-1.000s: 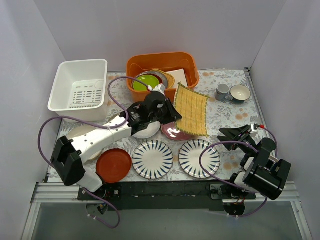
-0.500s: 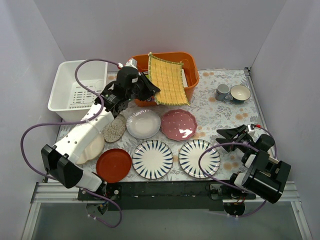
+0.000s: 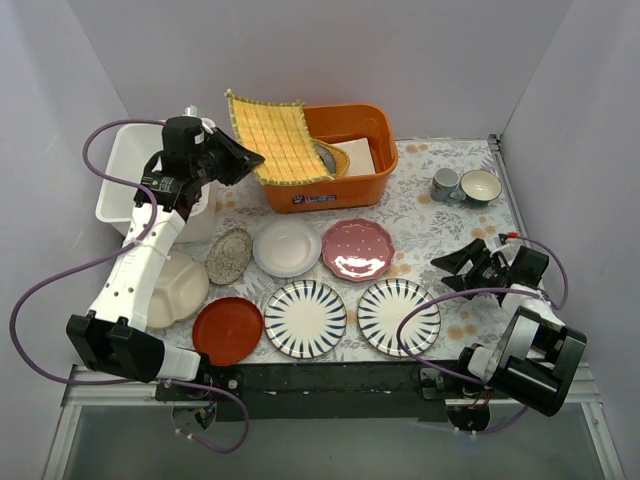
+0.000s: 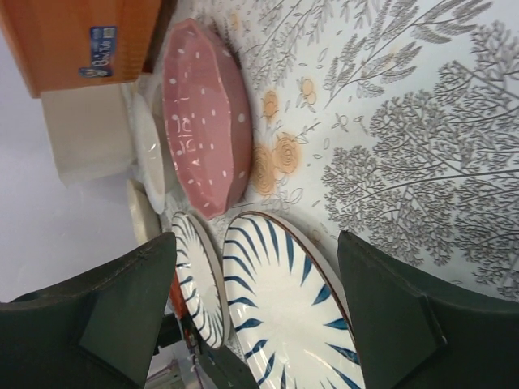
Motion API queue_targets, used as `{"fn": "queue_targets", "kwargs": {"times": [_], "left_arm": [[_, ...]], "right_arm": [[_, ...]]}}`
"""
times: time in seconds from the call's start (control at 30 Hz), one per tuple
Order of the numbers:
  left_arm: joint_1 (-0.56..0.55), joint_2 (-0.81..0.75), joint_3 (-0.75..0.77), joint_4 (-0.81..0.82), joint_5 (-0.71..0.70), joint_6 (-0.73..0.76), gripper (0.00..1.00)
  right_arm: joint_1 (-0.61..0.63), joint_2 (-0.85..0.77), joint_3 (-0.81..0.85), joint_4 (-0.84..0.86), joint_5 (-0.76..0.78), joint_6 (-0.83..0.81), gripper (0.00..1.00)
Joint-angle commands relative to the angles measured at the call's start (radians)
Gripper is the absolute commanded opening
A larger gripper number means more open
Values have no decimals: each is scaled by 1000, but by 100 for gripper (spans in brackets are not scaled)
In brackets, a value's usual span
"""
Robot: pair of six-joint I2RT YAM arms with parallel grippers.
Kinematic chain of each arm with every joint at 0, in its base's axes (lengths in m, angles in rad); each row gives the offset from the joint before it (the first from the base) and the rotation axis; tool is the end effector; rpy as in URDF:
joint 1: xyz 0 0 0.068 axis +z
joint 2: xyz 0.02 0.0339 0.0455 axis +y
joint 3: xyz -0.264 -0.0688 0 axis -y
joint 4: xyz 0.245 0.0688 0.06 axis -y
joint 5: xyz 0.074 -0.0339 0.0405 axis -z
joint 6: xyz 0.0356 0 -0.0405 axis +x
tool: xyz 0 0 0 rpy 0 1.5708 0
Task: Place the plates into the plastic bin on the countertop
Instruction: Place the plate in the plastic bin.
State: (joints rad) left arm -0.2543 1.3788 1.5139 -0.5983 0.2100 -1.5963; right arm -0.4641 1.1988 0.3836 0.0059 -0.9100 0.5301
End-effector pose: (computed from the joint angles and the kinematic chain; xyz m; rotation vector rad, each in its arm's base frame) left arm 0.2901 -0.0831 0.4165 -1.3189 1.9035 -1.2879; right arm 0.1931 -0.0652 0.1529 0.6679 2.1311 1.1006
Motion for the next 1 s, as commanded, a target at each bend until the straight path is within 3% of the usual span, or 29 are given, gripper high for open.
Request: {"fn": "queue_targets", "kwargs": {"times": [0.0,0.3,0.5,0.67,0.97], "left_arm": [[85,-86,9,103,130,-48,0],[383,-107,-53,166,318,-102,0],[515,-115,-89,201,353,-120,0],[569,-112,-138,278,351,-188,0],[639,-90,-129,230,247,-136,0]], "right_arm": [[8,-27,75,-179,132,-134,87],[12,-27,95,-205,167,-149,87],[13,-25,94,-204,186,-154,87],[13,-15,95,-204,201,-156,87],[13,-5,101,-219,227,-171,89]]}}
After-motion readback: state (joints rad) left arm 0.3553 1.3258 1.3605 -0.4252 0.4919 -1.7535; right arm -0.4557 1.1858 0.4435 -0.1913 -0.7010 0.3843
